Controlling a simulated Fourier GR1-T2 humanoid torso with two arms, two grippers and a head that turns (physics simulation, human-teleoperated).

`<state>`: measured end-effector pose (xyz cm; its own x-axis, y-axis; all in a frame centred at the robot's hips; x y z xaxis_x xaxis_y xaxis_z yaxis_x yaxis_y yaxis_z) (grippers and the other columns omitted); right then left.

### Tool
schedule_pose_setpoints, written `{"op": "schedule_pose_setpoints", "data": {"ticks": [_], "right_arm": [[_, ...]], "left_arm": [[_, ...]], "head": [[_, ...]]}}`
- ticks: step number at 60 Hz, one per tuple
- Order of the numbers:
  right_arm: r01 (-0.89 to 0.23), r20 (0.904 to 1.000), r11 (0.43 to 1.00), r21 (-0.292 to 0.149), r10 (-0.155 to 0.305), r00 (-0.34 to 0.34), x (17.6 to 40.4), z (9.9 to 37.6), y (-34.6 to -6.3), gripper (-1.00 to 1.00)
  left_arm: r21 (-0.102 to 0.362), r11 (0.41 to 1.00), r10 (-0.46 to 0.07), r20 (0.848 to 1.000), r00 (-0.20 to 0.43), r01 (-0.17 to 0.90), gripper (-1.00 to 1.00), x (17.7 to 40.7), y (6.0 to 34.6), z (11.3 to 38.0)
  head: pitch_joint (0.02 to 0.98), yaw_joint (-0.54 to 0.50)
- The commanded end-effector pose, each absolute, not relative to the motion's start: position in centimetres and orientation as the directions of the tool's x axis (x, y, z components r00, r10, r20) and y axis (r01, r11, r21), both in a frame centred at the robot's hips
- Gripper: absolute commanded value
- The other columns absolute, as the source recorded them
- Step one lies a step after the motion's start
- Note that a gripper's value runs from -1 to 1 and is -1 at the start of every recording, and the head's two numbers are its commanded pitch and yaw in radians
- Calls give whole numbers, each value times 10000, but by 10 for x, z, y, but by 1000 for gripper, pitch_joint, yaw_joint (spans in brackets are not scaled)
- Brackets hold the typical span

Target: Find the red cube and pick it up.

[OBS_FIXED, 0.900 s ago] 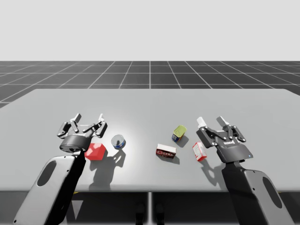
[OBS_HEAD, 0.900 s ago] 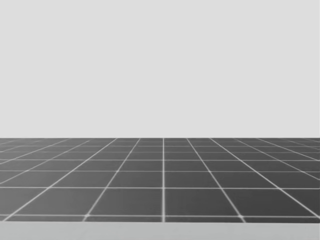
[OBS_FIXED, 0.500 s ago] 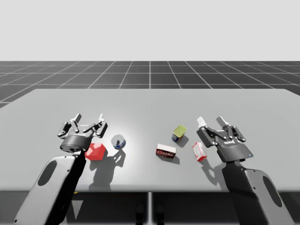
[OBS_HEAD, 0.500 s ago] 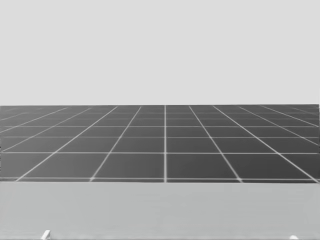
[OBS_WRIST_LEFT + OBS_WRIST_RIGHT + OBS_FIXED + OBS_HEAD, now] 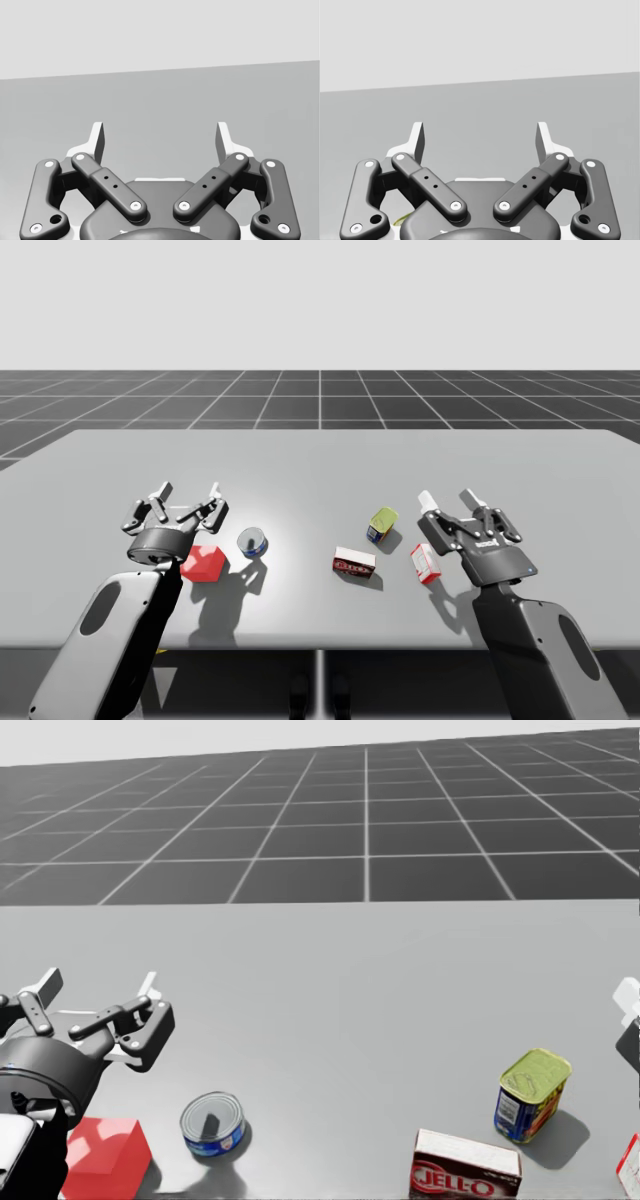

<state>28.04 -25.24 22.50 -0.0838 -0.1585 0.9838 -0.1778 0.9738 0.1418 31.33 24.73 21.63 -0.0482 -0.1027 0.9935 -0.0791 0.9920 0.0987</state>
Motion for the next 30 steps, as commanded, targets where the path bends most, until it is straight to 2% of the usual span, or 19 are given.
{"op": "schedule_pose_setpoints", "data": {"ticks": [1,19,30], "right_arm": [[-1828,9851,9734,1382,-1542,-764,280,224,-252,-1000],[-2101,9866,9675,1406,-1547,-520,280,223,-248,-1000],[-2241,9875,9646,1392,-1521,-413,279,221,-246,-1000]], "left_arm": [[984,9918,-1024,9936,-468,-814,-1000,314,248,216],[977,9916,-1015,9940,-414,-853,-1000,315,249,216],[965,9916,-1002,9942,-396,-857,-1000,316,249,216]], "head": [[632,147],[794,345],[867,426]]}}
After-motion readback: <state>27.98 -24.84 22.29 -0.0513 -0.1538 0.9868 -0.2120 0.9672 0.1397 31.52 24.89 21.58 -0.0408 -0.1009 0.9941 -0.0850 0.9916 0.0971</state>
